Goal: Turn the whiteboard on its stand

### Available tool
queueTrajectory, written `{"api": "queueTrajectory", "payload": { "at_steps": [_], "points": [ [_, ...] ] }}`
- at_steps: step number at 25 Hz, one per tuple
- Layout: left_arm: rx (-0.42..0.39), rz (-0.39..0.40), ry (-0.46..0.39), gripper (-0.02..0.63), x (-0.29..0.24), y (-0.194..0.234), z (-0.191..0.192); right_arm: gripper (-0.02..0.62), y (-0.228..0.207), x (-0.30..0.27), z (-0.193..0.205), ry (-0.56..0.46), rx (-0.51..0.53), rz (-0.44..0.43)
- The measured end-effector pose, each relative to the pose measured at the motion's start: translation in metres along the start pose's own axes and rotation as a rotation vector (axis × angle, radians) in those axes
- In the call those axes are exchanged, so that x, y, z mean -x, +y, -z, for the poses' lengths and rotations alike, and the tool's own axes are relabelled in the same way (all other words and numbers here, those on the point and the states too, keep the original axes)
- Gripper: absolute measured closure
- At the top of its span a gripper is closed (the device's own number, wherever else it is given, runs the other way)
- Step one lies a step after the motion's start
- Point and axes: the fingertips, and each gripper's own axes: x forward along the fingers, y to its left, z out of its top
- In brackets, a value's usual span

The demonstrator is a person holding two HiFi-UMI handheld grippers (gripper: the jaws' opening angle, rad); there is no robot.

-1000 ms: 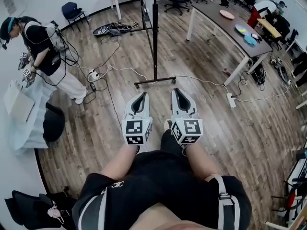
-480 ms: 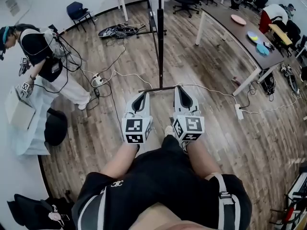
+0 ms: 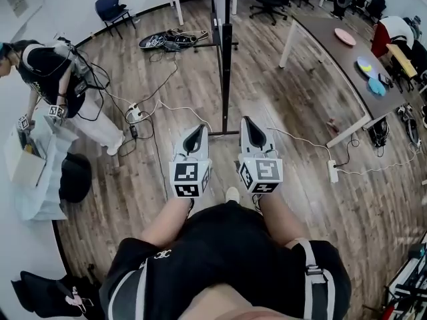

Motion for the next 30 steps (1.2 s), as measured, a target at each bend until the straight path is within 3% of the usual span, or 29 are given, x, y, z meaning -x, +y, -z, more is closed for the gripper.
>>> {"api": "queueTrajectory", "payload": {
  "at_steps": [12,22,30],
  "points": [
    [0.018,0.000,0.008,0.595,-0.125,0.019,-0.017,0.588,-0.071,-0.108,0.006,0.035,0.028,-0.024],
    [0.029,0.004,0.055,0.595,-0.170,0.076,-0.017,0.589,-0.072,-0.194,0.014,0.045,0.008,-0.052],
    [0.034,-0.015,0.063,0.595,-0.186,0.107,-0.013,0.589,-0.083,-0.245,0.036,0.081,0.029,-0.016]
  ]
}}
